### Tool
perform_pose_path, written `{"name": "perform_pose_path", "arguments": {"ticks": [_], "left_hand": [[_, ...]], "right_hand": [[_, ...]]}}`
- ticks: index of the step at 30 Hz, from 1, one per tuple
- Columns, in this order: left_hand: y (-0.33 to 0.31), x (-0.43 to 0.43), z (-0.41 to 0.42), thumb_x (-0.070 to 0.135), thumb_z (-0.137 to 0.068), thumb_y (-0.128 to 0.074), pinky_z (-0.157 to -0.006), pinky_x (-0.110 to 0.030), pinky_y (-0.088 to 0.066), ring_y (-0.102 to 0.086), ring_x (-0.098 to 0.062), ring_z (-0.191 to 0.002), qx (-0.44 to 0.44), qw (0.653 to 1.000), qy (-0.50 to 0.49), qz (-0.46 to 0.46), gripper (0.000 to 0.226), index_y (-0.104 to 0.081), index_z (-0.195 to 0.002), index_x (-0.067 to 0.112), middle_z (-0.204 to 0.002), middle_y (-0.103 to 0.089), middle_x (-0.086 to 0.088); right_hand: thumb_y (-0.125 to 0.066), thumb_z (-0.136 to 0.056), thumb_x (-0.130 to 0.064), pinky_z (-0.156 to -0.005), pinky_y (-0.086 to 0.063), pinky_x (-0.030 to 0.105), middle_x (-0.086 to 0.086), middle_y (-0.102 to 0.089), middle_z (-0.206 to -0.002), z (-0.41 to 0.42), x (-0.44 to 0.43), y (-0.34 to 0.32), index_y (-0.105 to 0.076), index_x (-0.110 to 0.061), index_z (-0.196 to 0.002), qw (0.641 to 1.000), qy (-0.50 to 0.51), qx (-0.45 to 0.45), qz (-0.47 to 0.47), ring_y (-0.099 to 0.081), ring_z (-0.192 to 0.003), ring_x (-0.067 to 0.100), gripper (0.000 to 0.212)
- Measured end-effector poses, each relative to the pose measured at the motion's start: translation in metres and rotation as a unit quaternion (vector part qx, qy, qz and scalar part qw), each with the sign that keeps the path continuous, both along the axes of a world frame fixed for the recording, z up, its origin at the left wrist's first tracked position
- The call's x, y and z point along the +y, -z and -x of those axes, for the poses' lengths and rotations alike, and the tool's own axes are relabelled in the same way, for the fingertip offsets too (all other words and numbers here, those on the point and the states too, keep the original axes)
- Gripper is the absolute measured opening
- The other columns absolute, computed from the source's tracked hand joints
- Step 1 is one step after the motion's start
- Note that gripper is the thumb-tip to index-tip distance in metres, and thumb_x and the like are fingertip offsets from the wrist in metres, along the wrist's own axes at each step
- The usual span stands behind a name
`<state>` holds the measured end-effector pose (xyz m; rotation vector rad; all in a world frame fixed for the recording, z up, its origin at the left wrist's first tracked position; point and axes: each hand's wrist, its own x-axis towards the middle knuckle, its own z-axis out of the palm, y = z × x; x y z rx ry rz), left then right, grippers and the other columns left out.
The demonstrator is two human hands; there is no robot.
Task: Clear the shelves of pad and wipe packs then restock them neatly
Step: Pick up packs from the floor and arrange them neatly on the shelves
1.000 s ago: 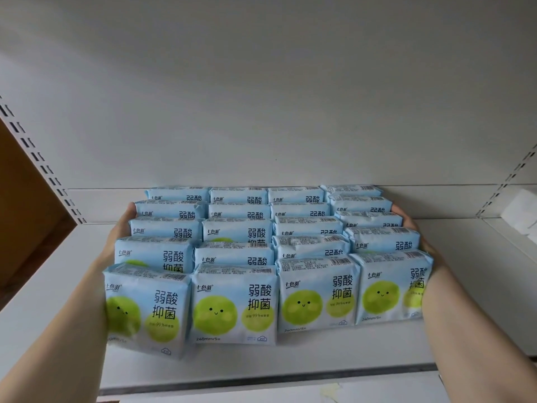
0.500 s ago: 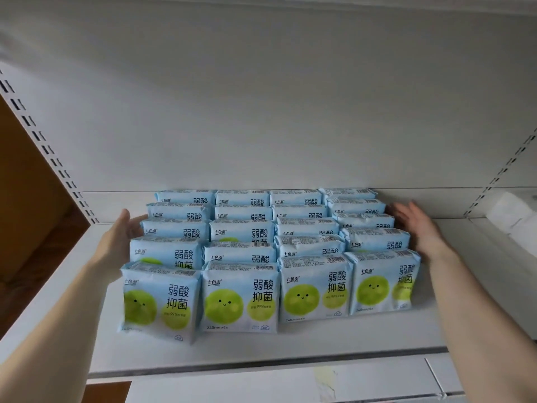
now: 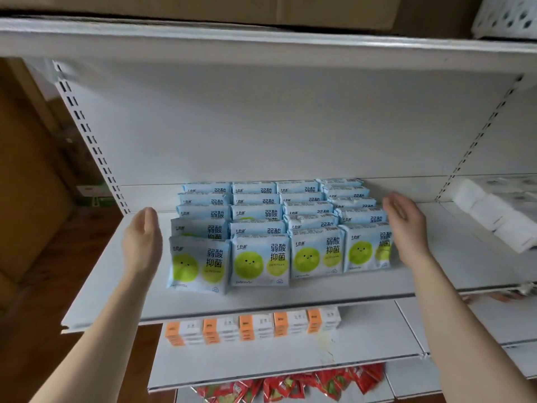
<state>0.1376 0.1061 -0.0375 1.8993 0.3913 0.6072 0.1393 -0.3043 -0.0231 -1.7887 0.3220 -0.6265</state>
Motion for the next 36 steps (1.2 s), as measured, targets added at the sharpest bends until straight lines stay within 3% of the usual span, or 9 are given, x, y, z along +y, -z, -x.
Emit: {"name": "perform_pose_path", "arguments": {"ticks": [2,6,10,15,18,25,30,33,36], "left_hand": [[0.009,-0.008,0.022,0.023,-0.098,-0.045,-0.098,-0.045,-0.038,-0.053,-0.039,-0.112,-0.030,0.995,-0.014,-0.097,0.036,-0.059,-0.113,-0.007,-0.116,-0.061,-0.024],[0.038,-0.036,0.064,0.017,-0.079,-0.071,-0.085,-0.052,-0.046,-0.056,-0.048,-0.100,-0.101,0.948,0.006,-0.301,0.043,-0.059,-0.115,-0.004,-0.108,-0.060,-0.030],[0.068,-0.072,0.077,0.019,-0.062,-0.086,-0.092,-0.062,-0.038,-0.032,-0.048,-0.130,-0.070,0.894,0.109,-0.429,0.086,-0.041,-0.135,0.019,-0.141,-0.036,-0.028],[0.089,-0.081,0.063,-0.012,-0.044,-0.086,-0.082,-0.065,-0.045,0.000,-0.036,-0.142,-0.022,0.884,0.129,-0.449,0.119,-0.030,-0.142,0.024,-0.148,-0.020,-0.015],[0.092,-0.085,0.057,-0.027,-0.043,-0.075,-0.080,-0.067,-0.044,-0.011,-0.040,-0.135,-0.013,0.894,0.103,-0.436,0.126,-0.024,-0.144,0.029,-0.150,-0.017,-0.014],[0.091,-0.097,0.052,-0.037,-0.037,-0.062,-0.077,-0.074,-0.039,-0.008,-0.044,-0.135,-0.006,0.888,0.094,-0.451,0.121,-0.030,-0.141,0.017,-0.150,-0.016,-0.011],[0.094,-0.096,0.053,-0.027,-0.051,-0.072,-0.086,-0.068,-0.042,0.013,-0.030,-0.144,-0.012,0.892,0.102,-0.441,0.119,-0.020,-0.145,0.024,-0.157,0.019,-0.003],[0.086,-0.089,0.059,-0.020,-0.046,-0.081,-0.071,-0.051,-0.057,-0.022,-0.046,-0.138,-0.009,0.879,0.119,-0.462,0.116,-0.030,-0.142,0.020,-0.154,-0.016,-0.014],[0.076,-0.078,0.061,-0.004,-0.045,-0.090,-0.062,-0.044,-0.057,-0.047,-0.046,-0.123,0.002,0.858,0.113,-0.501,0.100,-0.045,-0.133,0.017,-0.140,-0.045,-0.022]], "right_hand": [[-0.064,-0.087,-0.028,-0.092,-0.039,0.022,0.013,-0.061,-0.120,0.019,0.020,0.012,-0.060,0.000,-0.118,0.996,0.007,-0.008,0.086,-0.054,-0.110,0.019,0.042],[-0.059,-0.075,-0.041,-0.077,-0.037,0.018,0.019,-0.066,-0.092,0.052,0.073,0.035,-0.066,0.003,-0.092,0.966,0.010,-0.098,0.239,-0.061,-0.087,0.031,0.048],[-0.071,-0.070,-0.031,-0.094,-0.043,0.039,0.022,-0.058,-0.120,0.057,0.111,0.069,-0.068,-0.009,-0.105,0.910,-0.045,-0.115,0.396,-0.043,-0.116,0.026,0.041],[-0.089,-0.057,-0.023,-0.093,-0.042,0.061,0.018,-0.040,-0.140,0.045,0.116,0.091,-0.045,-0.022,-0.128,0.853,-0.130,-0.129,0.488,-0.032,-0.129,0.030,0.084],[-0.089,-0.056,-0.024,-0.098,-0.037,0.058,0.014,-0.033,-0.141,0.035,0.113,0.096,-0.045,-0.023,-0.128,0.849,-0.140,-0.151,0.487,-0.031,-0.130,0.032,0.085],[-0.088,-0.058,-0.022,-0.100,-0.038,0.060,0.012,-0.031,-0.142,0.021,0.111,0.100,-0.043,-0.024,-0.131,0.849,-0.152,-0.169,0.476,-0.029,-0.132,0.034,0.085],[-0.087,-0.059,-0.022,-0.103,-0.032,0.053,0.013,-0.034,-0.142,0.018,0.108,0.100,-0.043,-0.024,-0.132,0.847,-0.152,-0.176,0.477,-0.030,-0.132,0.033,0.086],[-0.087,-0.059,-0.022,-0.102,-0.033,0.055,0.015,-0.037,-0.142,0.017,0.107,0.100,-0.043,-0.023,-0.132,0.854,-0.158,-0.174,0.465,-0.029,-0.132,0.032,0.086],[-0.084,-0.065,-0.024,-0.103,-0.031,0.055,0.019,-0.042,-0.140,0.019,0.105,0.098,-0.043,-0.023,-0.132,0.857,-0.167,-0.168,0.457,-0.029,-0.132,0.032,0.079]]}}
